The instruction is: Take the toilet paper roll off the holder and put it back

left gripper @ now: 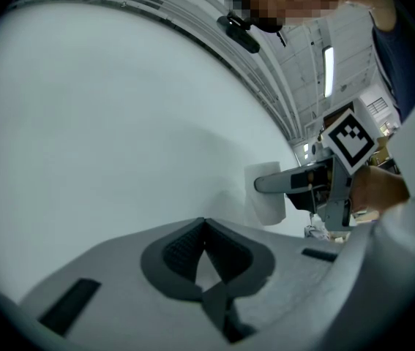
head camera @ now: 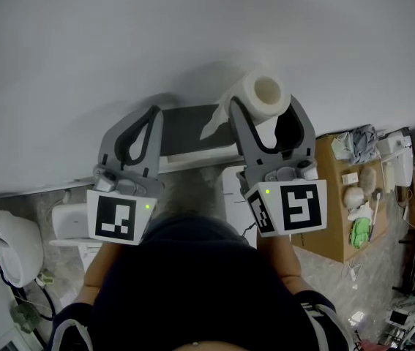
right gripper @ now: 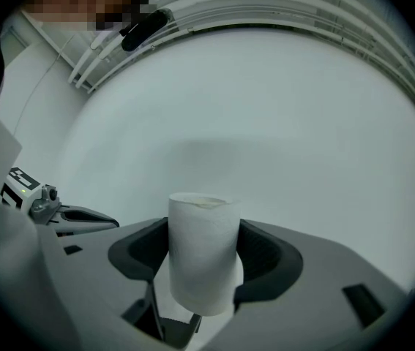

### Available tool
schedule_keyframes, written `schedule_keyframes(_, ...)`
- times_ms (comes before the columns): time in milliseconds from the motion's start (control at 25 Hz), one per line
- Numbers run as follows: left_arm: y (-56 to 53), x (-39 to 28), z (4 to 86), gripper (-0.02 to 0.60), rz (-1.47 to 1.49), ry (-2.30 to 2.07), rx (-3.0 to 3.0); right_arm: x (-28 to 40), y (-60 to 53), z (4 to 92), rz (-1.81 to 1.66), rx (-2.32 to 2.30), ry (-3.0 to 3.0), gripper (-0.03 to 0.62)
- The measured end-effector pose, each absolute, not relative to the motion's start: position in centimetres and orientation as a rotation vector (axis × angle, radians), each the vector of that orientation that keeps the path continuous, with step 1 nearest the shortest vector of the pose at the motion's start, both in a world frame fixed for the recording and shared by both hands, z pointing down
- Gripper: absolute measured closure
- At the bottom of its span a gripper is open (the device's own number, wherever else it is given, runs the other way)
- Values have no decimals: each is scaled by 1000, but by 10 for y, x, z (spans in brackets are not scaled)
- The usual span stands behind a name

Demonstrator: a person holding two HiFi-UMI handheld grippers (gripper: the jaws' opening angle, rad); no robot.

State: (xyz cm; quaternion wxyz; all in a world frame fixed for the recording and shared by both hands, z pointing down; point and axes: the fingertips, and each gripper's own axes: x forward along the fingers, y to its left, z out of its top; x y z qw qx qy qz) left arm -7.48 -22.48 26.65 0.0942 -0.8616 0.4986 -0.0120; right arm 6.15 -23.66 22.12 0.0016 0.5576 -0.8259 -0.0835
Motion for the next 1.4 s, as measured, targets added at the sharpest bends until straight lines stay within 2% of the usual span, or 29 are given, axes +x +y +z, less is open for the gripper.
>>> schedule_keyframes(960,-230,-98,274,583,-48,1548,-2540,-2,-245,259,-187,1534,-2685,298)
schedule_keyframes(1400,-229,-98,276,583,-51,1559,-2537,-11,-244,279,-139,1493,-2688,298)
